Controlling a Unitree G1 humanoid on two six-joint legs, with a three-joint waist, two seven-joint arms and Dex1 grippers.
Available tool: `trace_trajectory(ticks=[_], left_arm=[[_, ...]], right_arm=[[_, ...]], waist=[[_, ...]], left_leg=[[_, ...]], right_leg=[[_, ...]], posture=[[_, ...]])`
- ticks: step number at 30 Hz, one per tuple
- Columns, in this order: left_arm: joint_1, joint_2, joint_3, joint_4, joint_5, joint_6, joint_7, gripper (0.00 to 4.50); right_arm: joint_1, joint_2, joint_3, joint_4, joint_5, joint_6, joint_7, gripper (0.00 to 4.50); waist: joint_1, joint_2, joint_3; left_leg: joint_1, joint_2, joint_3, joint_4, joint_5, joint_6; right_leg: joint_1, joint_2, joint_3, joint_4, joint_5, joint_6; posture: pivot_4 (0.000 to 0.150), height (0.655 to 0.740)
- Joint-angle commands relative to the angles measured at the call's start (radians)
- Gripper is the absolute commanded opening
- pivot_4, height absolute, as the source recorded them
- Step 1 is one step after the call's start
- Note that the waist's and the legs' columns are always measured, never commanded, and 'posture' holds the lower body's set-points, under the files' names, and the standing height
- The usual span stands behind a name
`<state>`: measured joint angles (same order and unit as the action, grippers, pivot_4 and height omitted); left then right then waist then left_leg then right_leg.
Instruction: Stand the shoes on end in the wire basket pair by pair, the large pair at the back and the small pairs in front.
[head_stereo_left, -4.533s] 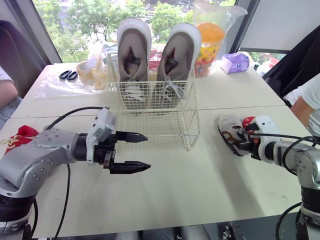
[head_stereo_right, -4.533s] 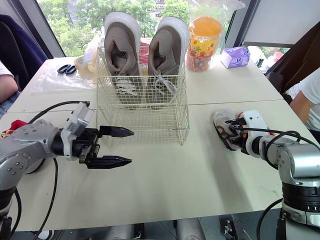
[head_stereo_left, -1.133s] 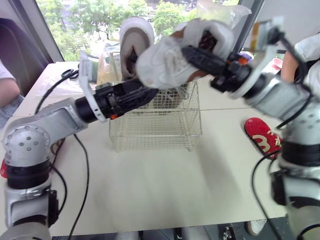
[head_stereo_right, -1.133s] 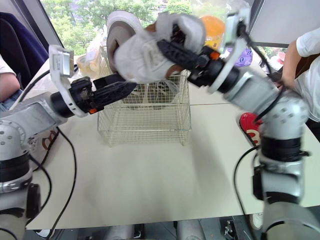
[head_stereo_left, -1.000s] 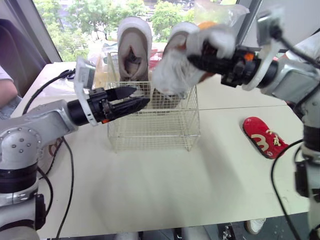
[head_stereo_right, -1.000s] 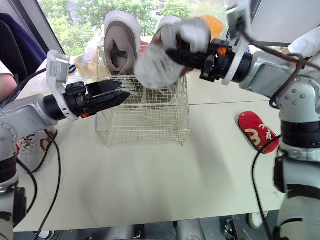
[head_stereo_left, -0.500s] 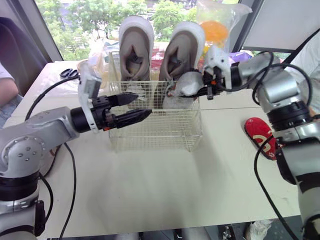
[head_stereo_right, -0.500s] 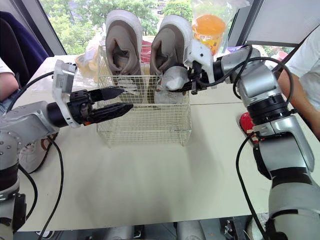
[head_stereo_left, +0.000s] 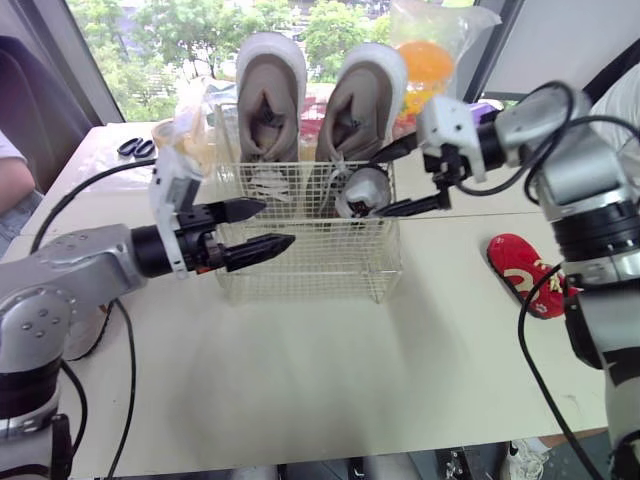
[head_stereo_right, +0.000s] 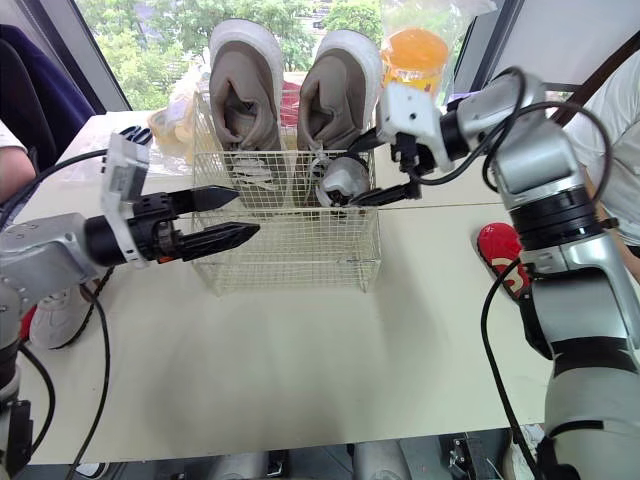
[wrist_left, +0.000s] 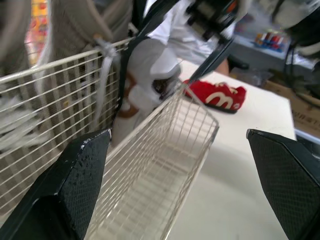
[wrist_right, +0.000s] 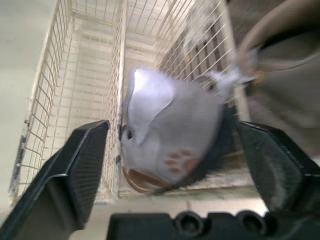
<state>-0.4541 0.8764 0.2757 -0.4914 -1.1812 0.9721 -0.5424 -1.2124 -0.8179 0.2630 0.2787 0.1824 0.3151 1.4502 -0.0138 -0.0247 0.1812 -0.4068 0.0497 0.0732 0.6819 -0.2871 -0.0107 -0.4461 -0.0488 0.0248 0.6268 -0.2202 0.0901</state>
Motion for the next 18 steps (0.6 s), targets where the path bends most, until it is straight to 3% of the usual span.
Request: trace_trajectory(ticks=[1,4,7,11,14,18], left_arm=[[0.040,0.051,0.080,-0.049,0.008,0.005,0.032,4.50],[0.067,0.087,0.129,-0.046,0.036,0.041,0.154,4.50],[0.039,0.094,0.158,0.018,0.036,0.198,0.433,4.50],[0.037,0.149,0.256,0.047,0.048,0.390,0.621,4.50],[0.039,0.185,0.332,0.104,0.086,0.510,0.665,4.50],[0.115,0.229,0.388,0.134,0.156,0.603,0.620,4.50]], right_arm=[[-0.008,-0.063,-0.086,-0.106,0.053,0.050,0.034,4.44],[-0.007,-0.107,-0.134,-0.174,0.098,0.101,0.056,4.44],[0.007,-0.108,-0.166,-0.264,0.175,0.180,0.072,4.44],[0.061,-0.095,-0.174,-0.365,0.230,0.190,0.079,4.44],[0.087,-0.083,-0.159,-0.363,0.223,0.158,0.080,4.44],[0.091,-0.066,-0.143,-0.349,0.218,0.125,0.096,4.44]], waist=[[0.000,0.000,0.000],[0.000,0.000,0.000],[0.000,0.000,0.000],[-0.002,-0.001,0.000],[-0.004,-0.001,0.001],[-0.003,-0.001,0.001]], left_leg=[[0.000,0.000,0.000,0.000,0.000,0.000],[0.000,0.000,0.000,0.000,0.000,0.000],[0.001,0.000,0.000,0.000,0.000,0.000],[0.002,0.000,0.000,0.000,0.000,0.000],[0.002,0.000,0.000,0.000,0.000,0.000],[0.003,0.000,0.001,0.000,0.000,0.000]], right_leg=[[0.000,0.000,0.000,0.000,0.000,0.000],[0.000,0.000,0.000,0.000,0.000,0.000],[0.001,-0.001,0.000,0.000,0.000,0.000],[0.001,-0.001,0.000,0.002,0.000,0.000],[0.001,-0.001,0.000,0.002,0.000,0.000],[0.001,-0.001,0.000,0.002,0.000,0.000]], posture=[[0.150,0.7400],[0.150,0.7400],[0.150,0.7400],[0.150,0.7400],[0.150,0.7400],[0.150,0.7400]])
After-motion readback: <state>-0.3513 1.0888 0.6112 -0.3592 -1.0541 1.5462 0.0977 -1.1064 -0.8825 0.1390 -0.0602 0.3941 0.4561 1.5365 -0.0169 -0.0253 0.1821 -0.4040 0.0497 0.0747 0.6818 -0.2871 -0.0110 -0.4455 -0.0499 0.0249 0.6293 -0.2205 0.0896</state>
